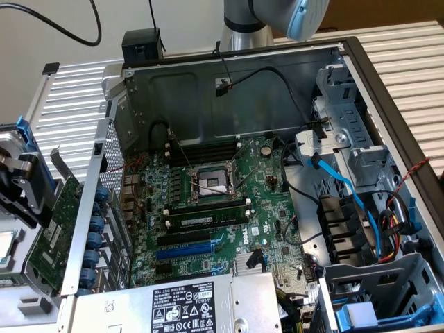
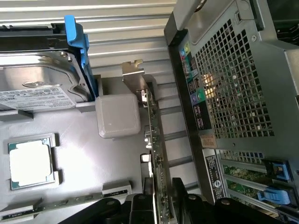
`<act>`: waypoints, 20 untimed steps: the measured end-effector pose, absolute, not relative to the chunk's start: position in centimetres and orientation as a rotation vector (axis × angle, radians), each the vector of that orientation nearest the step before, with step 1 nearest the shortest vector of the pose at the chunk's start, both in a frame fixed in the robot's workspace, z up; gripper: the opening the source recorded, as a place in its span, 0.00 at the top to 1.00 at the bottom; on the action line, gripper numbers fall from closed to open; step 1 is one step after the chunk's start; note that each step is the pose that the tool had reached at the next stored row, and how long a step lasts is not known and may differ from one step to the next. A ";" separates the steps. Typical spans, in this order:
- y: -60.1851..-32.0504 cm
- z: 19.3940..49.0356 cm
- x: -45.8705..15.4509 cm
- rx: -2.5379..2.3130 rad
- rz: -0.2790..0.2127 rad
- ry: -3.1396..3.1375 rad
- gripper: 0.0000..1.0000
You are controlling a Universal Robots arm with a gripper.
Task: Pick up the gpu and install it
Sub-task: 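Reach for the gpu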
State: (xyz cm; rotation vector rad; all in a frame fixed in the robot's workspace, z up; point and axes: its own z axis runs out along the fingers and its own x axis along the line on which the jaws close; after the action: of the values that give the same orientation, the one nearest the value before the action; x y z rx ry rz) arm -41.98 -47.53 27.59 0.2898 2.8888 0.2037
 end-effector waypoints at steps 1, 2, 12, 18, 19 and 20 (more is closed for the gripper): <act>-47.4 27.6 -42.2 0.289 0.204 2.885 0.70; -47.4 27.6 -42.4 0.289 0.204 2.882 0.70; -47.4 27.5 -43.3 0.266 0.204 2.827 0.70; -47.2 27.5 -44.4 0.260 0.193 2.806 0.70; -47.2 27.4 -44.6 0.258 0.185 2.800 0.68; -47.2 27.4 -44.7 0.255 0.176 2.795 0.68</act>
State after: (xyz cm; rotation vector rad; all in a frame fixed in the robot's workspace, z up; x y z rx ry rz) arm -44.69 -47.23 27.42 0.2553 2.7951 0.1758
